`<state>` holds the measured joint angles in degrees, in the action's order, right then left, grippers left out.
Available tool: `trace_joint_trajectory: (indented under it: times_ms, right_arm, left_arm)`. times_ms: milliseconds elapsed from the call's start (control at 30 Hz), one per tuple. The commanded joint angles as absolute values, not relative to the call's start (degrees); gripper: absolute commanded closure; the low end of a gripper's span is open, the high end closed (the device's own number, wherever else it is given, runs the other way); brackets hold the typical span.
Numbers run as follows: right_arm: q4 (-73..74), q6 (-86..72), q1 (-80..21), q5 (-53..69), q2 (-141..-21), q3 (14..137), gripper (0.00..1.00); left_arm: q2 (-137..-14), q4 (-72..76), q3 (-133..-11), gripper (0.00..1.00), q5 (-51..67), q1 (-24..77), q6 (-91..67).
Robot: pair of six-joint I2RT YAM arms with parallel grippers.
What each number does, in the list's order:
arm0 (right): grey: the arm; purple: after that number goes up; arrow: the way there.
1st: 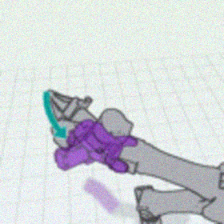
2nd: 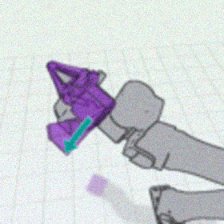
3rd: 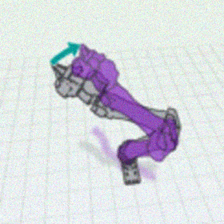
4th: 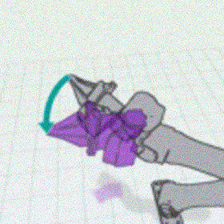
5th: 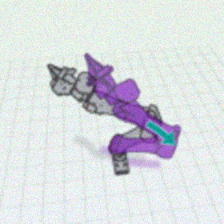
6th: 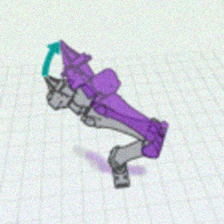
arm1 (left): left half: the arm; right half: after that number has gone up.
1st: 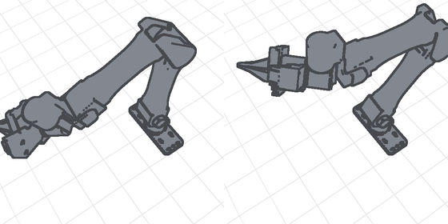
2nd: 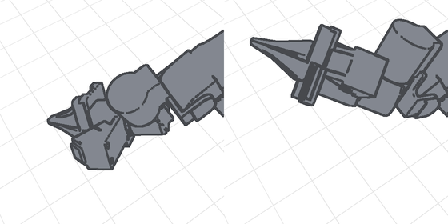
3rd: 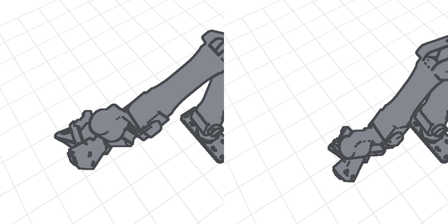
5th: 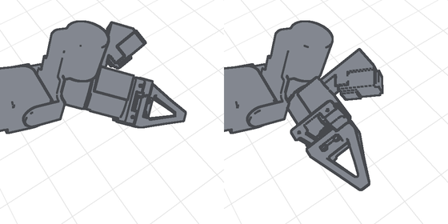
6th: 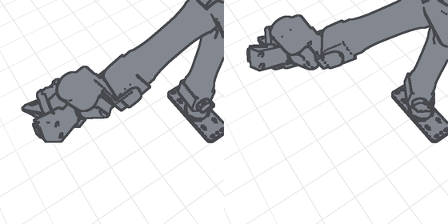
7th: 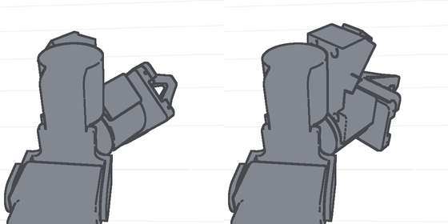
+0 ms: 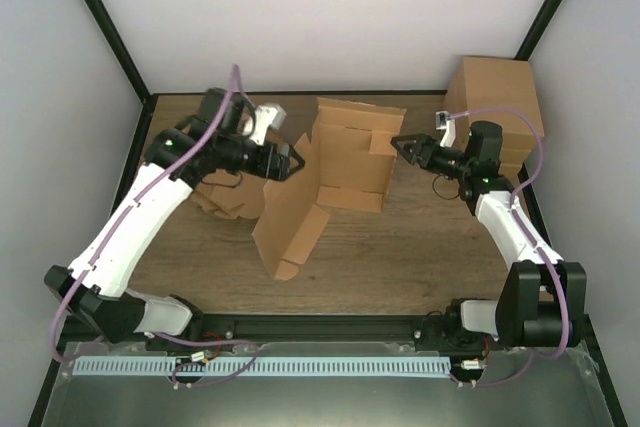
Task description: Fold the paper box
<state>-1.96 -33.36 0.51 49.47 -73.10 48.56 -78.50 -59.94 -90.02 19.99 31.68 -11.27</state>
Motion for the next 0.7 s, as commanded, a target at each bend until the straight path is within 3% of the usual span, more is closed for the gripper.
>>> trace_joint_trajectory:
  times_ms: [0, 133, 267, 667]
  right_arm:
    - [1.0, -30.2, 0.8, 49.7, -73.3, 50.6, 0.26]
    - [0.6, -30.2, 0.9, 50.1, -73.4, 50.6, 0.26]
    - [0.5, -30.2, 0.8, 50.4, -73.5, 50.9, 0.26]
    - [-0.1, -30.0, 0.8, 51.7, -74.5, 50.6, 0.26]
  left_arm:
    - [-76.0, -51.4, -96.0, 0.17, 27.1, 23.5, -15.9]
    - [-78.0, -44.8, -94.7, 0.17, 38.8, 14.9, -18.7]
    - [-81.8, -36.2, -88.9, 0.17, 46.9, 14.2, -21.0]
    - [-91.8, -20.1, -81.8, 0.11, 51.9, 15.3, -26.9]
